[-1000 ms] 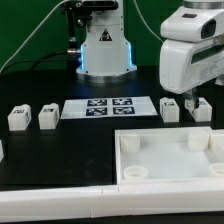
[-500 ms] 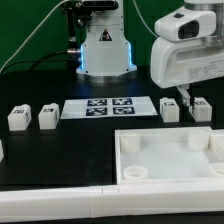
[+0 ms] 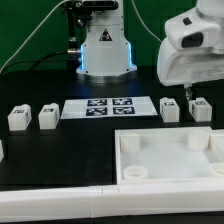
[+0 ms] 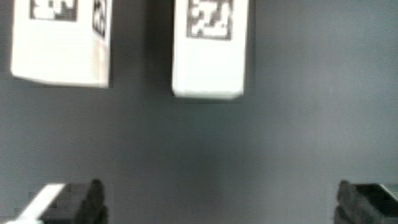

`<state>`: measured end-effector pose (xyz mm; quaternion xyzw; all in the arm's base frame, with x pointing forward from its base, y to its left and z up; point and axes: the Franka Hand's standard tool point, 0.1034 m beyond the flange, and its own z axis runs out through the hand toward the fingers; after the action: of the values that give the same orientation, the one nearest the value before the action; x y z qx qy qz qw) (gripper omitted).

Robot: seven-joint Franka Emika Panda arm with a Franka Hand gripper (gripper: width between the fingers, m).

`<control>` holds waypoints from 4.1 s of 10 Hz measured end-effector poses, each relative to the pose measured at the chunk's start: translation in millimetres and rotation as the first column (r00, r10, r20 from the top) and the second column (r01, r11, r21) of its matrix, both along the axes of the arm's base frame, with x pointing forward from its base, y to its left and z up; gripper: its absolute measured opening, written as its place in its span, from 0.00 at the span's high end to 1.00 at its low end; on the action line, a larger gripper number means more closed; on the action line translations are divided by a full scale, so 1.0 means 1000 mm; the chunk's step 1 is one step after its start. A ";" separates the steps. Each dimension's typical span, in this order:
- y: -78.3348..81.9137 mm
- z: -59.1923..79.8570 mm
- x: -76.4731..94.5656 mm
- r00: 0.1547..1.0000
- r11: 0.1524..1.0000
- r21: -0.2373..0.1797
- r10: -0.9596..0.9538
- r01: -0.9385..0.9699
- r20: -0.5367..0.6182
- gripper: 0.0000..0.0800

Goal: Assemble one leg

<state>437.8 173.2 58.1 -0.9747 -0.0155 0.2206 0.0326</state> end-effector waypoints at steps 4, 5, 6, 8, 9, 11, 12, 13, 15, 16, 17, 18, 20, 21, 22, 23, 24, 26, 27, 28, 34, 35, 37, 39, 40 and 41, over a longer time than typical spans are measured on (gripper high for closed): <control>-0.003 -0.003 -0.006 0.952 0.999 -0.014 0.024 -0.030 -0.306 0.19; -0.003 -0.005 -0.007 0.929 0.999 -0.013 0.029 -0.037 -0.369 0.19; -0.003 -0.008 -0.007 0.911 0.999 -0.012 0.033 -0.041 -0.412 0.19; 0.003 -0.018 -0.024 0.896 0.998 -0.064 -0.009 -0.022 -0.444 0.19; 0.006 -0.022 -0.035 0.887 0.996 -0.079 -0.011 -0.029 -0.461 0.19; 0.007 -0.031 -0.045 0.881 0.996 -0.088 -0.016 -0.029 -0.473 0.19; 0.007 -0.036 -0.050 0.881 0.996 -0.090 -0.016 -0.030 -0.473 0.19; 0.009 -0.038 -0.053 0.879 0.995 -0.091 -0.013 -0.035 -0.476 0.19; 0.009 -0.043 -0.056 0.872 0.995 -0.093 -0.014 -0.036 -0.490 0.19; 0.008 -0.044 -0.054 0.871 0.995 -0.094 -0.018 -0.033 -0.490 0.19; 0.008 -0.044 -0.054 0.872 0.995 -0.093 -0.017 -0.033 -0.490 0.19; 0.008 -0.044 -0.055 0.872 0.995 -0.093 -0.016 -0.034 -0.490 0.19; 0.008 -0.044 -0.055 0.872 0.995 -0.093 -0.016 -0.034 -0.490 0.48; 0.008 -0.044 -0.055 0.872 0.995 -0.093 -0.016 -0.034 -0.490 0.48; 0.008 -0.044 -0.055 0.872 0.995 -0.092 -0.015 -0.035 -0.490 0.64; 0.008 -0.044 -0.055 0.872 0.995 -0.092 -0.015 -0.035 -0.490 0.64; 0.008 -0.044 -0.055 0.872 0.995 -0.092 -0.015 -0.035 -0.490 0.64; 0.008 -0.044 -0.055 0.872 0.995 -0.092 -0.015 -0.035 -0.490 0.64; 0.008 -0.044 -0.055 0.872 0.995 -0.092 -0.015 -0.035 -0.490 0.64; 0.008 -0.044 -0.055 0.872 0.995 -0.092 -0.015 -0.035 -0.490 0.64; -0.016 0.020 -0.003 0.947 0.997 0.012 0.080 -0.081 -0.312 0.63; -0.024 0.038 0.010 0.975 0.995 0.023 0.096 -0.093 -0.199 0.63; -0.038 0.059 0.036 0.995 0.994 0.040 0.097 -0.097 -0.011 0.63; -0.056 0.079 0.049 0.966 0.997 0.029 0.068 -0.078 0.251 0.63; -0.055 0.077 0.049 0.943 0.997 0.028 0.064 -0.077 0.327 0.63; -0.055 0.076 0.054 0.896 0.997 0.029 0.053 -0.073 0.442 0.63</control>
Offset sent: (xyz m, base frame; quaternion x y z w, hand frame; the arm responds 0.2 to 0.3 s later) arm 0.0000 0.0000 0.0000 0.0000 -0.2667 0.0000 0.9638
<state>491.5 118.1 134.0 -0.9973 -0.0588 -0.0050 0.0427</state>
